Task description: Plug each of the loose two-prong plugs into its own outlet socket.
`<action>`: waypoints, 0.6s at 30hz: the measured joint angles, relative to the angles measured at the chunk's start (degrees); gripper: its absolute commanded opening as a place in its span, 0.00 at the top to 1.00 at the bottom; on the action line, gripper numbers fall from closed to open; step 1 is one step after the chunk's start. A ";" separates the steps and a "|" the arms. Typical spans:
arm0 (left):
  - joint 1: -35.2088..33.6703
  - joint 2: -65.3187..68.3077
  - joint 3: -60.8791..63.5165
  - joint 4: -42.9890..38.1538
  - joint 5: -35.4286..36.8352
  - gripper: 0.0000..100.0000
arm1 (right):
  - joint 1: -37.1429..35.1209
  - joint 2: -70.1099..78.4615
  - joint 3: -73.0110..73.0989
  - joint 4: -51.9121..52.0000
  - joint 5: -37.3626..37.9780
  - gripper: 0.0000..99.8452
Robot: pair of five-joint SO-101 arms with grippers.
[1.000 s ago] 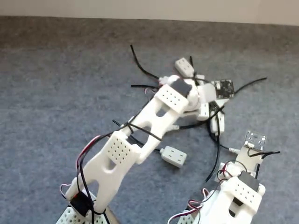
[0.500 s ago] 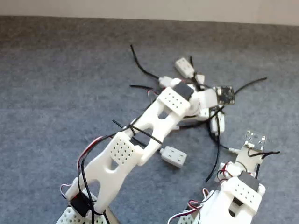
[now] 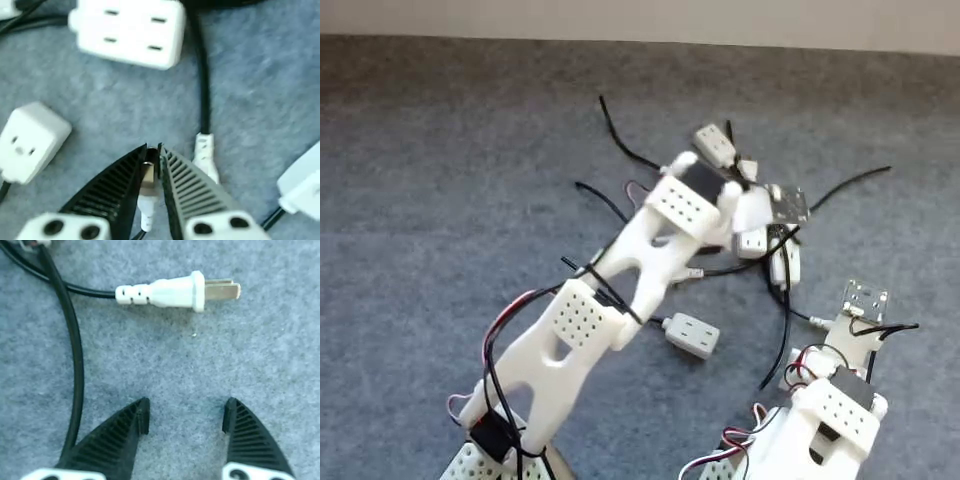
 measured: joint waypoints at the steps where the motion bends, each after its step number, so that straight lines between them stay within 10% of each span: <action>1: -0.79 0.00 -0.79 0.35 -0.35 0.99 | 0.00 0.00 0.00 0.00 0.00 0.76; 18: -5.36 -19.16 11.60 1.32 -0.79 0.99 | 0.00 0.00 0.00 0.00 0.00 0.76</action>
